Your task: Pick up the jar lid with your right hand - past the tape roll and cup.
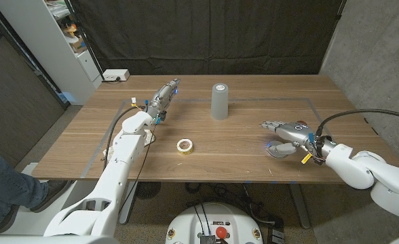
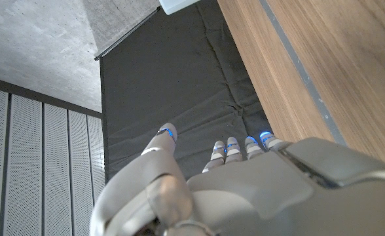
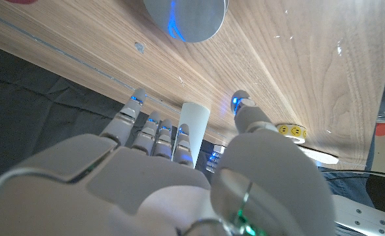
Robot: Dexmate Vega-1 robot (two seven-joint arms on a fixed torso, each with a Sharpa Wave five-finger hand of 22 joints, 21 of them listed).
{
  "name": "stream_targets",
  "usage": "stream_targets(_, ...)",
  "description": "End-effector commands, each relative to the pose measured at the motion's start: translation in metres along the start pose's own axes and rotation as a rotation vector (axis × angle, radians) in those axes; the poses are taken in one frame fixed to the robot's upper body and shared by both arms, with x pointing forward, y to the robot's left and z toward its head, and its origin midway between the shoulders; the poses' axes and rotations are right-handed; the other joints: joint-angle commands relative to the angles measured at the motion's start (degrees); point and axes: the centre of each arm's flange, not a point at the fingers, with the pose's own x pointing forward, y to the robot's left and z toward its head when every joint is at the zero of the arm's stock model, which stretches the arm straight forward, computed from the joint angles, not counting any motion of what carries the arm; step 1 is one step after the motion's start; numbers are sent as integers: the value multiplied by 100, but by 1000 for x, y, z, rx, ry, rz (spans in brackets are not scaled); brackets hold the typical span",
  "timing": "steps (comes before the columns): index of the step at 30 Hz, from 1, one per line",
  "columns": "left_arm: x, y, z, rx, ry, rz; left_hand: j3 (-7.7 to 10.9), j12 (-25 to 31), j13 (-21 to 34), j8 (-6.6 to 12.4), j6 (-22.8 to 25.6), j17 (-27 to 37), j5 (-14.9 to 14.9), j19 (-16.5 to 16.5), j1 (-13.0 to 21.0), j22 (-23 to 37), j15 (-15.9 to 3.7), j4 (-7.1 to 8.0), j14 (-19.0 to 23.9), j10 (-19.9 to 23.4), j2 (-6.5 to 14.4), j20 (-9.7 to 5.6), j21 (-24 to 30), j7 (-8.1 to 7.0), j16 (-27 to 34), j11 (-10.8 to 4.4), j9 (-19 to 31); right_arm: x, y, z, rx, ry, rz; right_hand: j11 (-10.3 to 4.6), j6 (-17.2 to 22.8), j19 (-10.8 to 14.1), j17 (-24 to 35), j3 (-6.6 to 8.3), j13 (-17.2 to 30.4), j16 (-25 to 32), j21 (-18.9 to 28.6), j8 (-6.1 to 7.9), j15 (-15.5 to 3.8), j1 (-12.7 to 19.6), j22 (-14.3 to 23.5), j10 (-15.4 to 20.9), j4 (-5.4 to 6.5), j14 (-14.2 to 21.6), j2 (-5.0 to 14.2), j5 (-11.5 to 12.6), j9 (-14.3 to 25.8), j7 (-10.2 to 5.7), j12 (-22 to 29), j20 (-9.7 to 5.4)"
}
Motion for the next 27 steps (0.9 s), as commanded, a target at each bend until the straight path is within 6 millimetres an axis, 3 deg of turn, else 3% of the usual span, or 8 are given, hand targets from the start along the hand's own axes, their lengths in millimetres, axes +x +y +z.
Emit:
stream_targets(1, 6, -1, 2, 2, 1, -7, -1, 51, -4, 21, 2, 22, 41, -305, -18, 24, 43, -25, -127, -75, 12, 33, 1, -5, 14, 5, 25, -1, 5, -2, -5, 26, 12, -6, -29, 17, 24, 1, 8, -2, -11, 5, 25, 37, 17, -31, -5, 37, -83, 29, 14, 7, -5, 59)
stream_targets(27, 10, -3, 2, 2, 3, -8, 7, 52, -5, 5, -54, 22, 44, -324, -27, 25, 30, -40, -130, -79, 23, 61, 2, -27, 16, -7, 25, -2, 16, 0, -51, 50, 48, 12, -68, 183, 23, -15, 10, -3, 25, 32, 70, 80, 16, -57, -14, 34, -201, 76, 16, -37, 11, 401)
